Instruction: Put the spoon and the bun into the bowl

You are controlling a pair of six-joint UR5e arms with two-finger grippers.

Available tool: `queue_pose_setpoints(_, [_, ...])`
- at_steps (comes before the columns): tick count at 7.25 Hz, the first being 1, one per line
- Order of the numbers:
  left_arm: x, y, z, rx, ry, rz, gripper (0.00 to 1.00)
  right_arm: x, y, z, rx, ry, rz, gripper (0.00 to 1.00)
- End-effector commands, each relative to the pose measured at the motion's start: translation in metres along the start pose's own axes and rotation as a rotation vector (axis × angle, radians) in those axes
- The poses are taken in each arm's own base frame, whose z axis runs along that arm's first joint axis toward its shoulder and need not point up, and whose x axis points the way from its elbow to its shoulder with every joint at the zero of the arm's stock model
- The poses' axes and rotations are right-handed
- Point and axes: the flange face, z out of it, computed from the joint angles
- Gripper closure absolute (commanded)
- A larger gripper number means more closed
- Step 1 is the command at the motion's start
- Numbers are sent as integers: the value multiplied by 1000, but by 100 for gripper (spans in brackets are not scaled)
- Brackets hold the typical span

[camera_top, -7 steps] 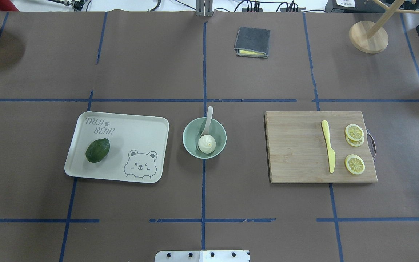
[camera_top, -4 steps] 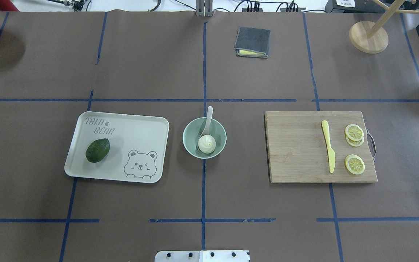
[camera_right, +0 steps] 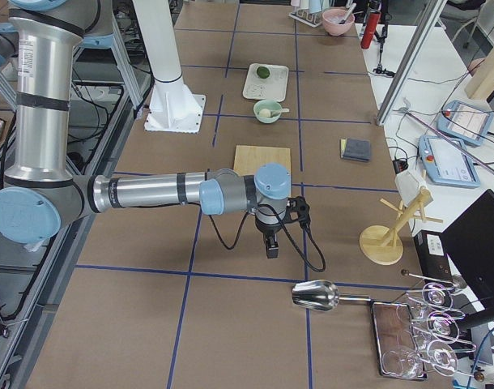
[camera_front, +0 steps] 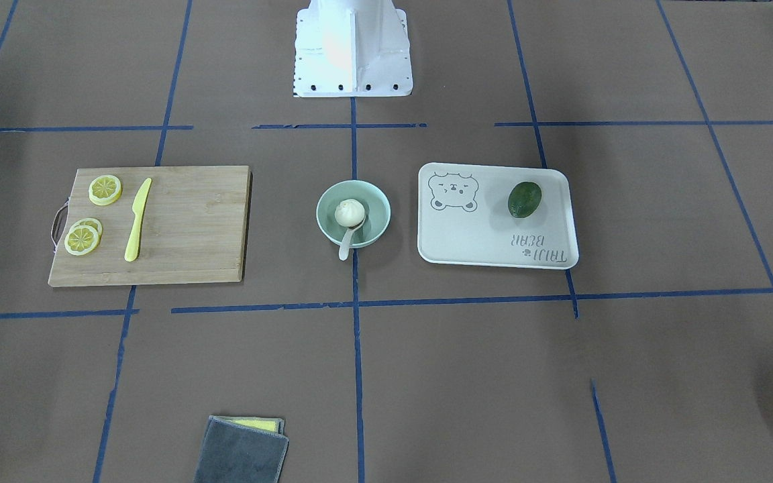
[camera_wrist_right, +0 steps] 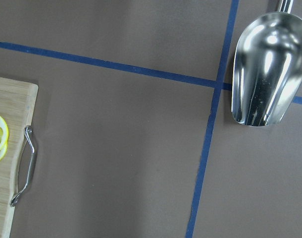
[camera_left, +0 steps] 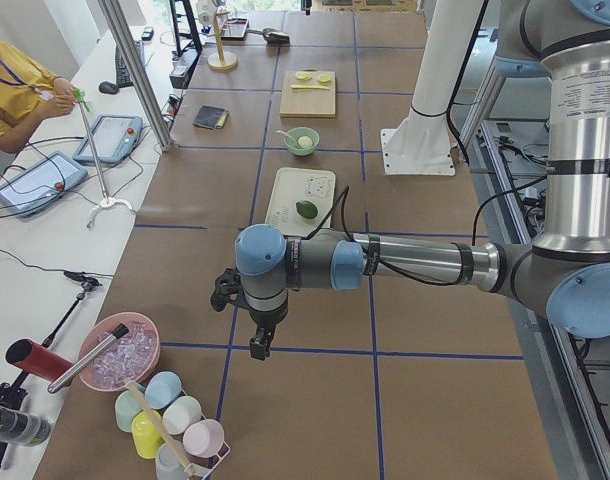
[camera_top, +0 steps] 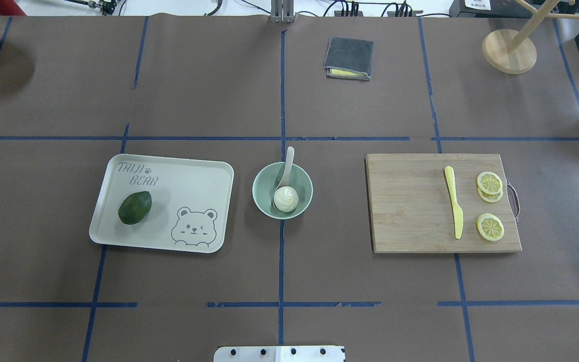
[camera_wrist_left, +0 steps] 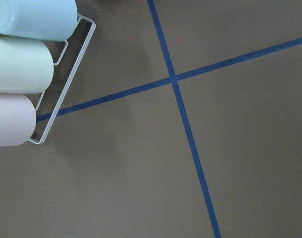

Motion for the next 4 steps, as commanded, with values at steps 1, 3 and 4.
queue_pose_setpoints(1, [6, 0, -1, -7, 57, -184, 0, 1, 1, 1, -2, -3, 8, 0])
queue_pose_setpoints(3, [8, 0, -1, -7, 68, -191, 0, 4, 6, -2, 1, -11, 21, 0])
queue_pose_setpoints(4, [8, -1, -1, -10, 68, -196, 0, 6, 6, 0, -3, -17, 25, 0])
